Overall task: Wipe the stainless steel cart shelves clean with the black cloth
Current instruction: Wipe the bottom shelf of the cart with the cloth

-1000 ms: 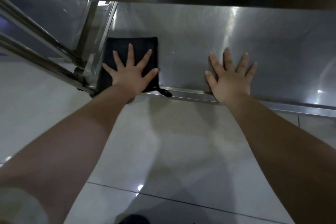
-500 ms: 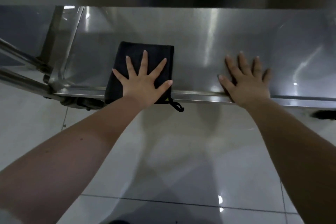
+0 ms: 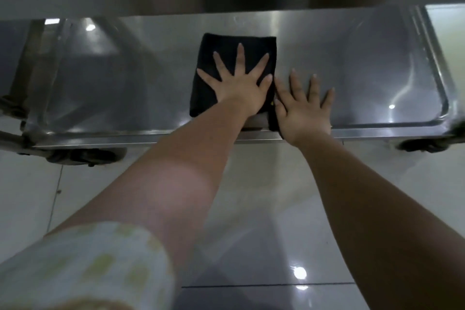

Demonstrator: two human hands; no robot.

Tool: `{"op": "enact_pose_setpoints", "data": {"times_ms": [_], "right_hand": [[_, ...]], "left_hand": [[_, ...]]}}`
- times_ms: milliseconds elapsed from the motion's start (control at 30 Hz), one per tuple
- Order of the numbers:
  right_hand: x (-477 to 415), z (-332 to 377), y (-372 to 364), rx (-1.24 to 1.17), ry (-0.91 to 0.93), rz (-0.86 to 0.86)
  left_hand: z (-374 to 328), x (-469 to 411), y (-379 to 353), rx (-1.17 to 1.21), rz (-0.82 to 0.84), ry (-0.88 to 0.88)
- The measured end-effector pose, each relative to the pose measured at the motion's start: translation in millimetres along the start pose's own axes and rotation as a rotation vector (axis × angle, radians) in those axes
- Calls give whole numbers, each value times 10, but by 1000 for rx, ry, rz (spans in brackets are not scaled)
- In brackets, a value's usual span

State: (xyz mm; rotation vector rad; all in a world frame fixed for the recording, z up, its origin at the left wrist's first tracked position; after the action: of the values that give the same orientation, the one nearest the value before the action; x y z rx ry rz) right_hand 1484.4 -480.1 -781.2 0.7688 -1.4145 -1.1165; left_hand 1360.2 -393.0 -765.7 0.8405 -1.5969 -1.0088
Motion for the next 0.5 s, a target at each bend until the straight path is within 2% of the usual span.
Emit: {"op": "enact_pose_setpoints", "data": {"times_ms": [100,233,300,400,500], "right_hand": [[-7,-16,4,-24,16,-14],[-63,-59,16,-88,26,4],[-64,-92,43,-276,37,-39],[-20,-127,98,-700,40,-136],[0,-106,152,-852,45,-124]], "left_hand": [[-64,-333,176,24,26,53],[23,-473,242,-54,63,-8],[69,-390,202,-85,61,-59],[104,-118,46,-112,40,-146],[70,287,-143,-111,42,-166]]}}
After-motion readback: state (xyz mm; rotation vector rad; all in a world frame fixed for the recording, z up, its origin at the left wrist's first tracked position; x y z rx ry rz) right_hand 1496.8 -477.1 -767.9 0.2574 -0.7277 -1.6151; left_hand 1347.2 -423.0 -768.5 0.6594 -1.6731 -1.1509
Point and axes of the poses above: each hand's wrist, its own x-axis away from the middle knuckle, its own y-axis out of the back of the hand, z = x × y, the point moved 1 cm from there along -x, towards the middle knuckle, and after that the axes turned 10 degrees about z, right-handed, at the moved point
